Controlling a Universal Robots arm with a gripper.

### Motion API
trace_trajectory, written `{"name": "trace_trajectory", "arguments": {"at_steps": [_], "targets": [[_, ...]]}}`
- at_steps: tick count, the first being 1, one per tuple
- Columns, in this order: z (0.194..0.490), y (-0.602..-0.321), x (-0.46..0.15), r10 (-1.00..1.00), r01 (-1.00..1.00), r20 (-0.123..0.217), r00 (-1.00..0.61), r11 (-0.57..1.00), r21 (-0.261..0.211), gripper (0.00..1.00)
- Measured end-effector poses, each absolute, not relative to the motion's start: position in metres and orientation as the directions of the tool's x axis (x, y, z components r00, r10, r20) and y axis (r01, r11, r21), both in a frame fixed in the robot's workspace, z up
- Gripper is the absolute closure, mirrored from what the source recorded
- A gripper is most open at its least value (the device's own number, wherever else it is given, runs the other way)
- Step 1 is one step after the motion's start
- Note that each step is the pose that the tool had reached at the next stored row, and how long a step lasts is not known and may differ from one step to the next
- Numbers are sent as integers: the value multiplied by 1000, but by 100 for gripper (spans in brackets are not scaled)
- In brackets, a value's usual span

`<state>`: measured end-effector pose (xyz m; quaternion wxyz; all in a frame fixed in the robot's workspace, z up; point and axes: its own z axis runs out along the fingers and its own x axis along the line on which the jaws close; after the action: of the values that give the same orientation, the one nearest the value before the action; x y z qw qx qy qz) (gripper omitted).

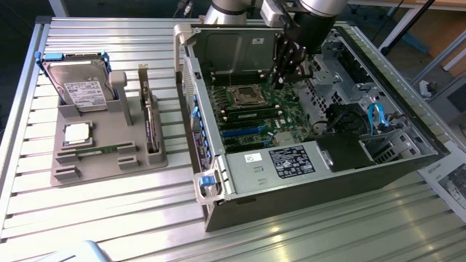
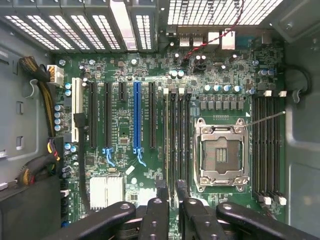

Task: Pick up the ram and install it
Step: 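Insert the ram into the slot, then press down the ram until it locks into place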

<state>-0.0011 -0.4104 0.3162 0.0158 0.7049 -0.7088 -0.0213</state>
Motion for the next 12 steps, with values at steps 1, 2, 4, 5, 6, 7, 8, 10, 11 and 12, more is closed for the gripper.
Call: {"name": "trace_trajectory", "arguments": {"at_steps": [1,2,4,5,6,7,8,10,11,12], "targets": [[317,-410,-1,-1000,-999,-8,-6,5,52,80],[318,-410,-1,-1000,-999,-8,-6,5,52,80],[318,-410,-1,-1000,-999,-8,-6,5,52,80],[318,-410,-1,-1000,-999,-8,-6,5,52,80],[318,-410,-1,-1000,-999,-8,-6,5,52,80],[319,-410,-1,-1000,-999,-8,-6,5,52,80],[319,-410,-1,-1000,-999,-8,-6,5,52,80],[319,-410,-1,-1000,-999,-8,-6,5,52,80],[319,-410,-1,-1000,-999,-8,-6,5,52,80],[319,-410,-1,-1000,-999,-8,-6,5,52,80]]}}
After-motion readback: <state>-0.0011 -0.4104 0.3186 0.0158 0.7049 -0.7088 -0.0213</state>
